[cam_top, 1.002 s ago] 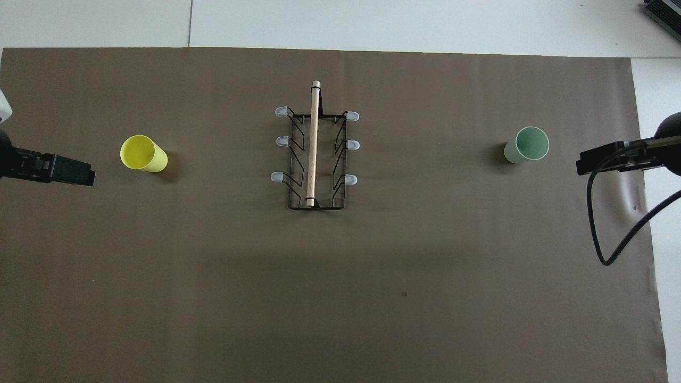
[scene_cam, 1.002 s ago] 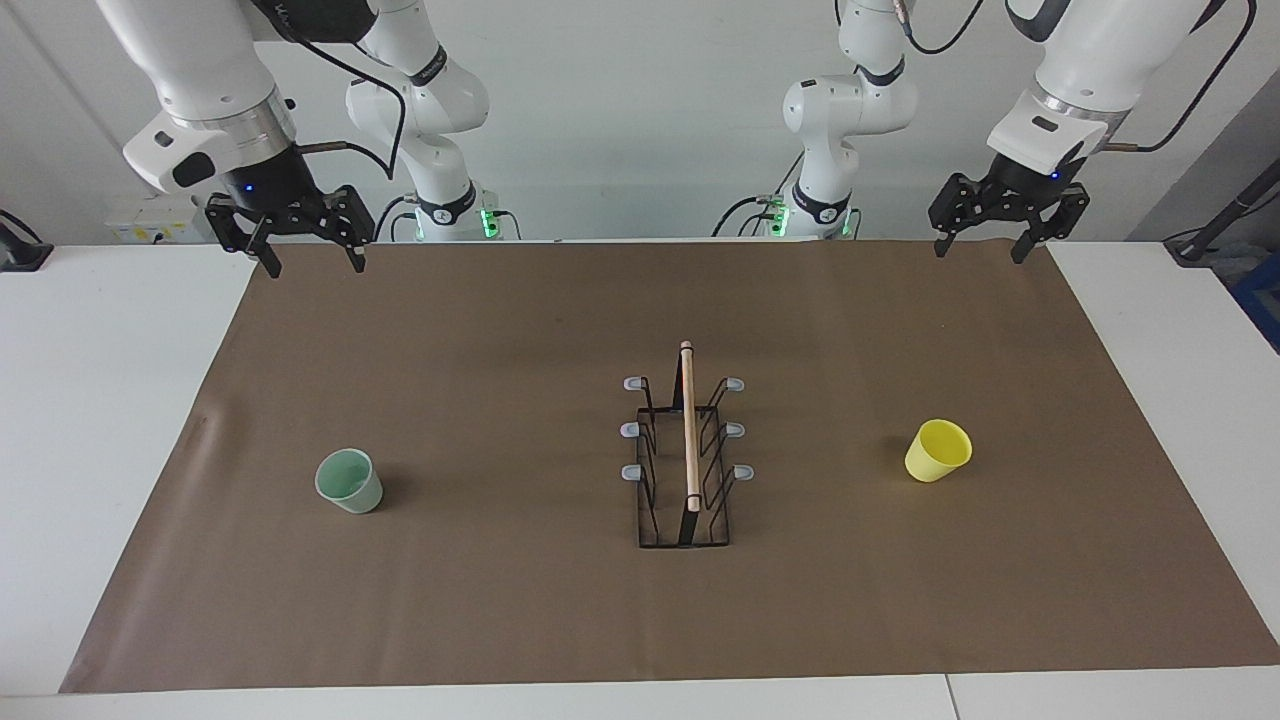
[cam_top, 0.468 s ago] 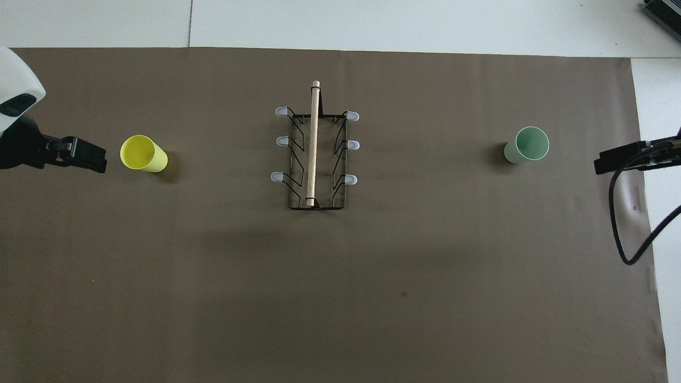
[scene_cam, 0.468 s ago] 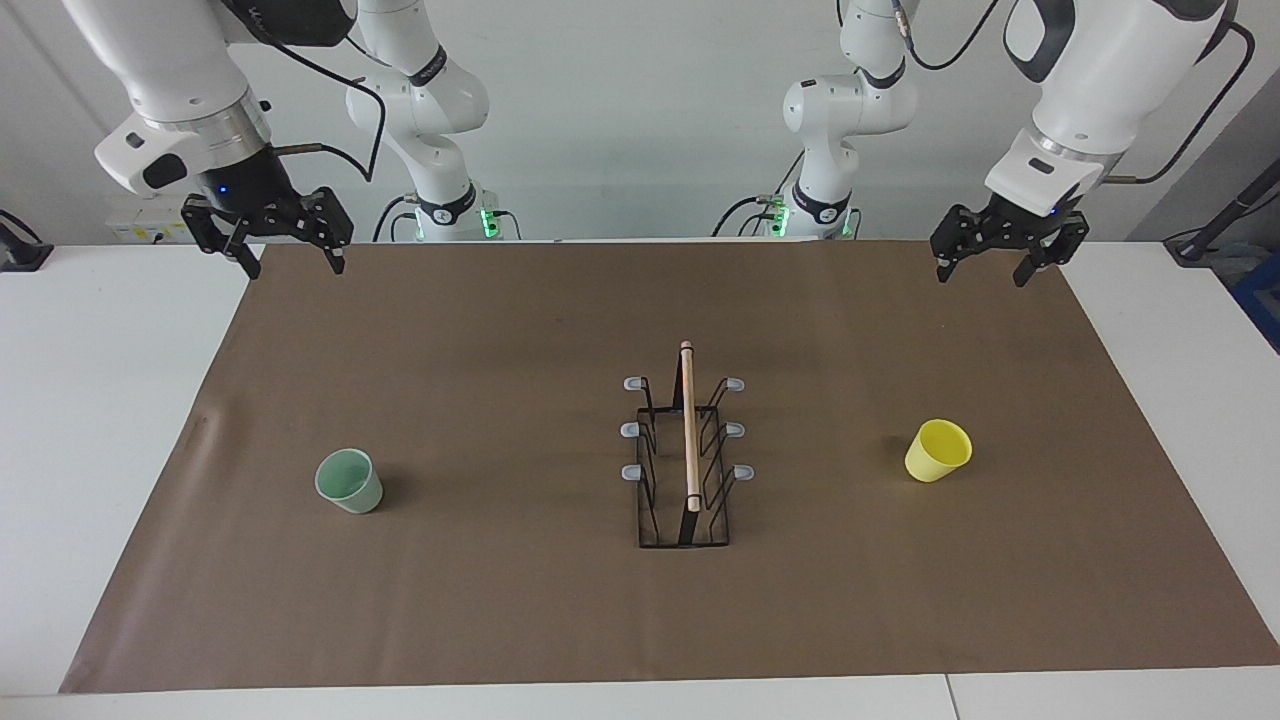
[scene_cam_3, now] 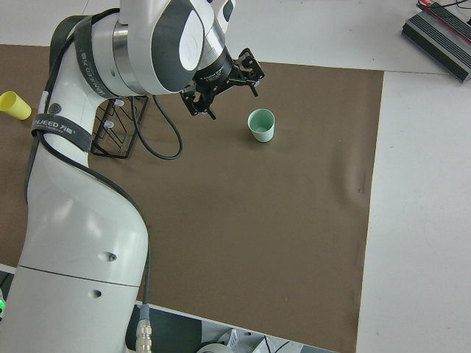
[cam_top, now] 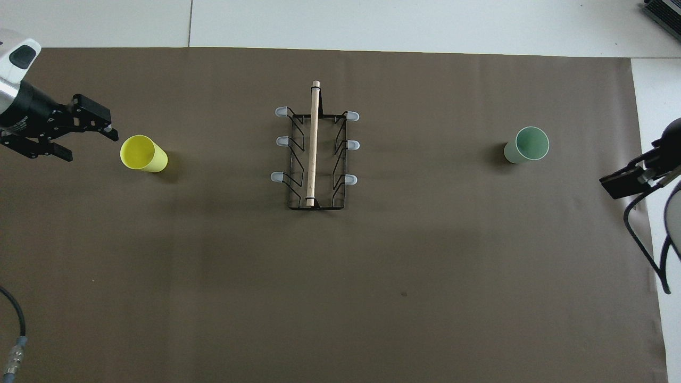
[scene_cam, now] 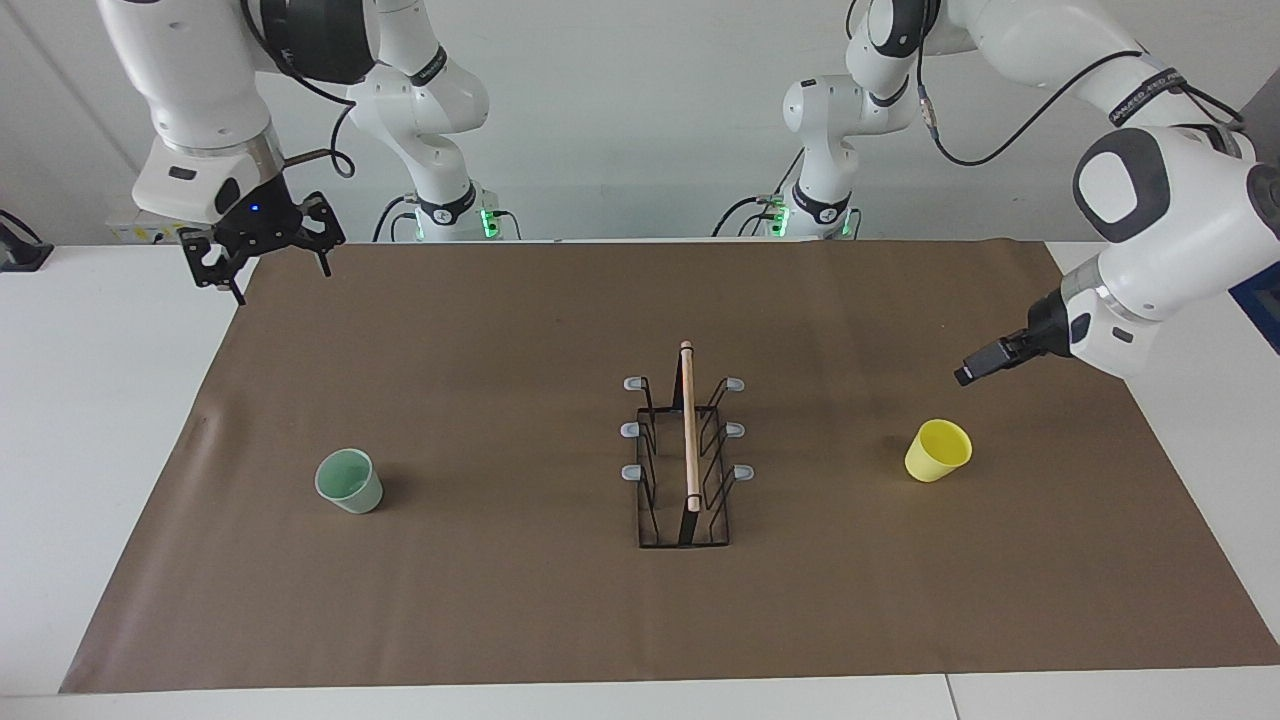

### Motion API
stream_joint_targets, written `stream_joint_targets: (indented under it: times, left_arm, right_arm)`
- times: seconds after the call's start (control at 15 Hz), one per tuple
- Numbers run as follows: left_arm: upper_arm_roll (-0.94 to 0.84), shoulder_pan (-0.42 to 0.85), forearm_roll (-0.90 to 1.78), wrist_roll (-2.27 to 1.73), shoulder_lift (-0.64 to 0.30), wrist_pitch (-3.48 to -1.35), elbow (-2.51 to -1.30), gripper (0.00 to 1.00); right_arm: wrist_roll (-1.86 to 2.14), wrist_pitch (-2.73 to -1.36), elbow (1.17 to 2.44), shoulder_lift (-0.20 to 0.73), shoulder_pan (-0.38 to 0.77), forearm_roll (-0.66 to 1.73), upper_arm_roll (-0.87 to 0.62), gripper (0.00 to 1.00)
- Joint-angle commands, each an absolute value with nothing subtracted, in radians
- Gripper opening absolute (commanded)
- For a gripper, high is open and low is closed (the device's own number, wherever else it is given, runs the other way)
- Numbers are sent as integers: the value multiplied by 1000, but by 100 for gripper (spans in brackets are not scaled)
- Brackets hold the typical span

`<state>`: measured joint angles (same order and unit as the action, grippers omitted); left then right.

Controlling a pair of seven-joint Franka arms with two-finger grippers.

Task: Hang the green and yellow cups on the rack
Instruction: 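Open the left gripper toward the yellow cup while the right gripper reaches the green cup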

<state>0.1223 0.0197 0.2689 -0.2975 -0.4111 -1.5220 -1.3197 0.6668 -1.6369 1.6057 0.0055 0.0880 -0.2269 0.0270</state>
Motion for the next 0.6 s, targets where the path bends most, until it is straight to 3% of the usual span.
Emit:
stream_joint_targets:
  times: [0.0, 0.2, 0.4, 0.53]
  left_arm:
    - [146, -18, 360, -446, -523, -1473, -1210, 100]
    - [136, -81, 481, -660, -563, -1505, -1210, 100]
    - [130, -135, 554, -814, -584, -1519, -1218, 100]
    - [127, -185, 616, -898, -586, -1563, -1244, 100]
  right_arm:
    - [784, -1692, 1700, -40, 133, -336, 20, 100]
    - [866, -1709, 1738, -19, 184, -439, 20, 100]
    - [963, -1808, 1848, -11, 241, -592, 20, 100]
    - [973, -1822, 1853, 47, 270, -653, 20, 100]
